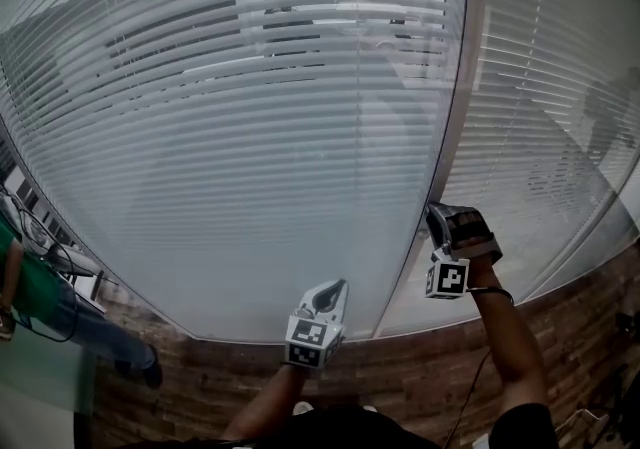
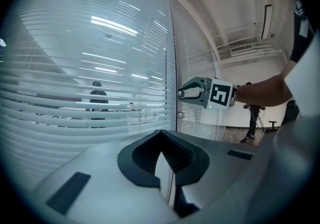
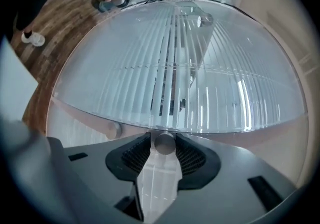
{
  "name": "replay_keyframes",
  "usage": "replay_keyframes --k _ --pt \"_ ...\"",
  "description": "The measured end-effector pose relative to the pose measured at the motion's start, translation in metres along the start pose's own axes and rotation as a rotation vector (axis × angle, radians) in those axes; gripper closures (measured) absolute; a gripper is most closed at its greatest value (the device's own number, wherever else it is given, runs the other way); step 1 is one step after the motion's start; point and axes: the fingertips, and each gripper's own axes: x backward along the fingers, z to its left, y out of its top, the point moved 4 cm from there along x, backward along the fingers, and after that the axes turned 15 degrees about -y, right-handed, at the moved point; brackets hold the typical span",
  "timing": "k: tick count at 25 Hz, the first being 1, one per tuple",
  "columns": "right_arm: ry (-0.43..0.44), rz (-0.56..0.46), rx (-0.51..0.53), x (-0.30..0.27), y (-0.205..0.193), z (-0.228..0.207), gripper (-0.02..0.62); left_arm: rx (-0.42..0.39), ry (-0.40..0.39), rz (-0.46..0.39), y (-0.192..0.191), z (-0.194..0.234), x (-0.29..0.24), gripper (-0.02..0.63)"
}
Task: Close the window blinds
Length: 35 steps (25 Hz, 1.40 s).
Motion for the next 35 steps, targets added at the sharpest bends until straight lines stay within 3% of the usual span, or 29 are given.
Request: replay_keyframes --k 2,4,10,15,18,21,24,35 --pt "0.000 0.015 -0.098 0.004 -0.001 0.000 0.439 0.006 -0.002 0.002 -0.002 0.000 0.000 0.606" --pt "0.001 0.053 -0.287 0.007 -0.003 -0.003 0.433 0.002 0.001 0.013 -0.003 0.000 0.002 0.606" --pt "0.056 0.170 -1.221 0.005 -0.020 -0.019 0.425 -0.003 -0.018 -0.002 0.000 -0.006 0.001 0.606" --pt "0.095 0.193 -1.623 -0.002 -0.027 -0.012 0.426 -0.011 -0.023 0.021 -0.005 -0.007 0.000 0.606" --pt "0.074 0.194 -1.761 -0.003 -0.031 -0.012 0.453 -0.014 -0.019 0.028 -0.006 -0.007 0.000 0.606" --pt "0.054 0.214 -1.756 -0.002 -0.032 -0.011 0.465 -0.012 -0.020 0.025 -0.006 -0.007 0.000 0.606" --pt "0.042 0.223 -1.647 -0.002 -0.031 -0.012 0.468 -0.011 -0.019 0.019 -0.006 -0.006 0.001 0.606" --pt "0.026 0.164 -0.567 -0.002 -0.007 -0.017 0.469 -0.025 0.010 0.009 -0.002 0.005 0.008 0.606"
